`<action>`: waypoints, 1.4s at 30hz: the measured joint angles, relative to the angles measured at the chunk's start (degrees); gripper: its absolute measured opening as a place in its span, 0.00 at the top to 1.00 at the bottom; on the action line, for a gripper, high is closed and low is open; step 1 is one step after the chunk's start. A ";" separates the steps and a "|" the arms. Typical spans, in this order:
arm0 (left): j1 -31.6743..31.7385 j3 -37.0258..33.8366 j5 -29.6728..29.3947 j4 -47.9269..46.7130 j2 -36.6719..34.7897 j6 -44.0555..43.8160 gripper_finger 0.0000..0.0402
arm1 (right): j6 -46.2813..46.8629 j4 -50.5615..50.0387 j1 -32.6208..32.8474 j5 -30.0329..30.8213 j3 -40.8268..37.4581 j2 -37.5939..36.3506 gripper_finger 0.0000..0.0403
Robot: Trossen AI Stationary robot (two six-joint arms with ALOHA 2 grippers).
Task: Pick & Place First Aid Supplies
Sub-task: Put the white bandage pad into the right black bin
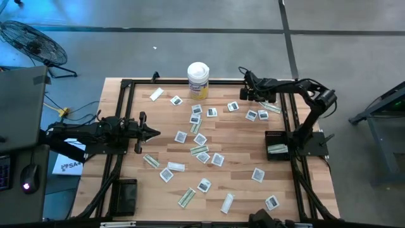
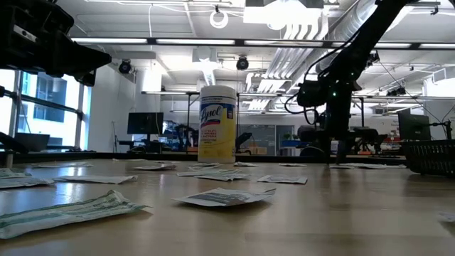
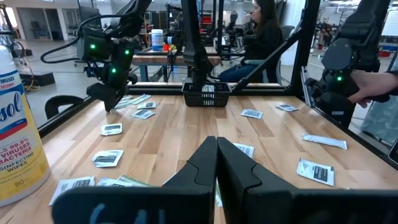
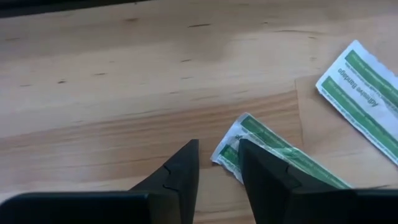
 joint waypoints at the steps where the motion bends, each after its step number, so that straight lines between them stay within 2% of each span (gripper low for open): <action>1: -0.01 -0.02 0.00 0.00 0.02 0.00 1.00 | 0.12 0.00 0.13 0.23 0.00 0.00 0.76; 19: -0.01 -0.01 0.04 0.00 0.02 -0.01 1.00 | 1.96 0.15 4.27 2.54 -0.13 0.14 0.98; 24: -0.01 -0.02 0.04 0.00 0.02 -0.01 1.00 | 1.48 -1.16 6.12 1.84 -0.47 -2.14 0.99; 29: -0.02 0.00 0.04 0.00 0.01 -0.01 1.00 | -0.91 -1.08 8.13 1.26 -0.33 -9.04 1.00; 33: -0.02 -0.02 0.04 0.00 0.00 -0.01 1.00 | -1.99 -3.22 12.39 2.82 -0.33 -16.45 1.00; 38: 0.00 -0.01 0.04 0.00 0.00 -0.01 1.00 | -0.67 -10.37 22.21 6.18 -0.28 -26.66 1.00; 42: -0.01 0.00 0.04 0.00 0.01 -0.01 1.00 | 4.95 -19.56 32.13 6.02 -0.24 -33.60 1.00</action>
